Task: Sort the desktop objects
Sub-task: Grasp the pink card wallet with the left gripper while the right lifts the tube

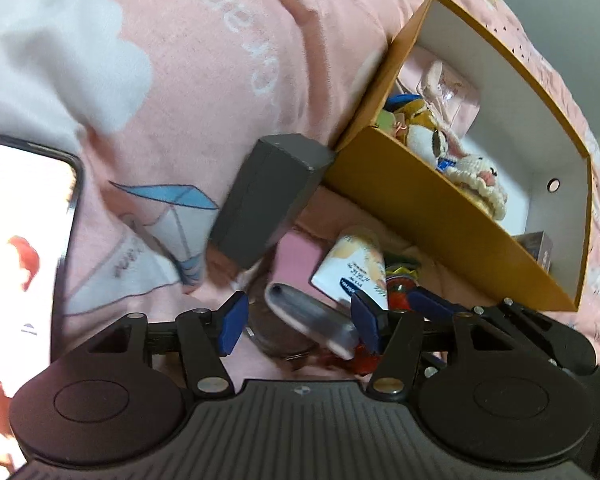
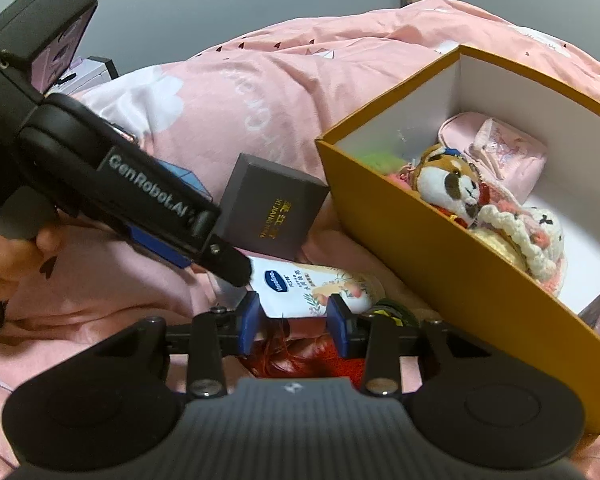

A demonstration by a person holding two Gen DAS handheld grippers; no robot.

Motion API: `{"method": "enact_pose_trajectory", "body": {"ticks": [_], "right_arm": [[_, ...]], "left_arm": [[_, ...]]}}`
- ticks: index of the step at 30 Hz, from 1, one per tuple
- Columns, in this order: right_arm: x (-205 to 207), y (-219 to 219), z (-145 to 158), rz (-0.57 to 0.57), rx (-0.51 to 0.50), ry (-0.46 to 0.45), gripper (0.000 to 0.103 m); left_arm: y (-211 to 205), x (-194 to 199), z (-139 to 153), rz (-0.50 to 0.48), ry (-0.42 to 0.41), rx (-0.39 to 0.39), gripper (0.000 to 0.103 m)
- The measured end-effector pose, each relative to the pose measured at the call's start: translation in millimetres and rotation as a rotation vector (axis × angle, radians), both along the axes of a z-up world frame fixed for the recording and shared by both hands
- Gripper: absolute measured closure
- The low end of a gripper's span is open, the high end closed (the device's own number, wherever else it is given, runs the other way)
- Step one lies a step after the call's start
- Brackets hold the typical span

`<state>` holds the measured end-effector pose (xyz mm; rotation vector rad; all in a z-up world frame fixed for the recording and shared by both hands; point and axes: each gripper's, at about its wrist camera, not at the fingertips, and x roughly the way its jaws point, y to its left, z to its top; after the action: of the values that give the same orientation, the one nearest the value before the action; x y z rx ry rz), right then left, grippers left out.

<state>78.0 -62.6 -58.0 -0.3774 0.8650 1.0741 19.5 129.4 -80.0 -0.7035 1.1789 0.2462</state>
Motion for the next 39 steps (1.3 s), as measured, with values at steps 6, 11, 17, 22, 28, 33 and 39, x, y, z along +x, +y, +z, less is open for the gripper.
{"method": "enact_pose_trajectory", "body": {"ticks": [6,11,17,22,28,33,39], "right_arm": [[2.3,-6.3,4.7,-0.036,0.002,-0.024,0.064],[5.0,-14.4,13.3,-0.059,-0.005,-0.073,0.065],[1.7,-17.1,10.7,-0.011,-0.099,-0.197,0.066],[3.2,-5.9,3.2,0.050,-0.110,-0.236,0.068],[5.5,7.4,-1.0,0.072,-0.098,-0.247,0.077],[6.0,11.8,1.0,0.088,-0.116,-0.288,0.078],[8.5,17.6,10.5,0.137,-0.114,-0.341,0.078]], "left_arm": [[-10.8,-1.2,2.6,0.015,-0.088,0.007,0.050],[-10.2,-2.5,9.2,0.029,-0.176,-0.019,0.056],[-7.3,2.9,7.3,0.076,-0.212,-0.041,0.056],[-8.2,6.3,7.5,0.078,-0.214,-0.031,0.054],[-2.3,3.5,6.2,0.111,-0.224,-0.029,0.051],[2.9,-2.8,7.2,0.121,-0.234,-0.069,0.049],[4.5,-3.7,1.1,0.129,-0.209,-0.079,0.049]]}}
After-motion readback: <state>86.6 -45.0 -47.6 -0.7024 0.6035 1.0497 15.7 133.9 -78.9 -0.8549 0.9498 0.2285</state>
